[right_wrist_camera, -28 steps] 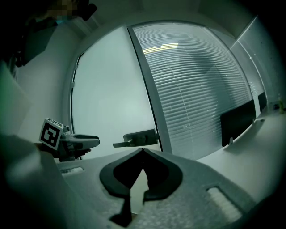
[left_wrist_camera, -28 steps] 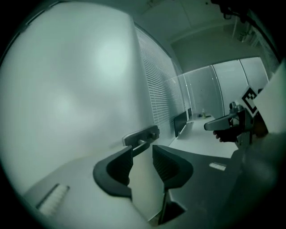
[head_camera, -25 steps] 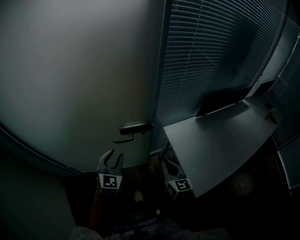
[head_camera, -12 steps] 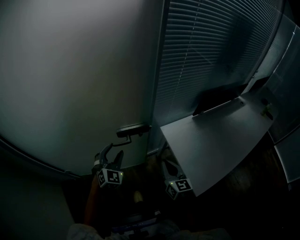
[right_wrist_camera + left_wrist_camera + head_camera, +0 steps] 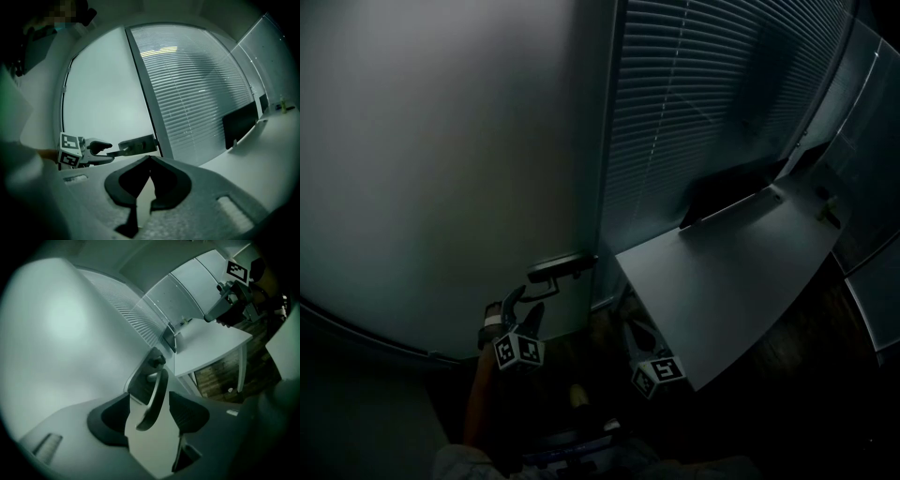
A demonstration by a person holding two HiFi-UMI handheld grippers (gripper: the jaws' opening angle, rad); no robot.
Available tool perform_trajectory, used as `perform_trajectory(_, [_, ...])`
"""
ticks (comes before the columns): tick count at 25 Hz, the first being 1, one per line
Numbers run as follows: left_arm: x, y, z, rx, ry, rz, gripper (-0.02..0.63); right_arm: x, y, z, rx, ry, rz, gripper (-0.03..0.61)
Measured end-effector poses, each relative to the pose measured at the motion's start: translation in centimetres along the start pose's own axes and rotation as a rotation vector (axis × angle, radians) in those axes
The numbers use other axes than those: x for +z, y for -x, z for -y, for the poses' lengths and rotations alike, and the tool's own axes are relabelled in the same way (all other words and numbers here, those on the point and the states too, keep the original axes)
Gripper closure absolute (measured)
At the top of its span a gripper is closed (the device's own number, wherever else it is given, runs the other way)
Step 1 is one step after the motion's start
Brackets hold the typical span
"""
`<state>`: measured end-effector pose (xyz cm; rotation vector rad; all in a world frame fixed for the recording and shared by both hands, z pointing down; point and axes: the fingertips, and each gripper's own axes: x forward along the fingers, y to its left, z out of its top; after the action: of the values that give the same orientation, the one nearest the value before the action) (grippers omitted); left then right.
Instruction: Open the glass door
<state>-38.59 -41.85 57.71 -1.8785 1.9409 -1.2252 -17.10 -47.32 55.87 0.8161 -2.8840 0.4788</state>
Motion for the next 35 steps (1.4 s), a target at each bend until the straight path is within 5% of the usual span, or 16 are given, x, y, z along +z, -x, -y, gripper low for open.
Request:
perform_trajectory(7, [0.0,-1.7,0.8,-0.047,-0.07,-0.014,0.344,0.2,-0.8,0.6,-0.011,-0.036,0.007,0.58])
perform_trajectory(23, [0.4,-1.9,1.7,-0.029,-0.157,-0.041,0.484,-0.5,-0.4,1.3,-0.023,-0.039,0.008,0.58])
perform_trajectory(35, [0.3,-1.8,1.8,-0.046,-0.177,-0.075,0.497,-0.5,0.0,0.7,-0.019,-0.048,0.008,0.58])
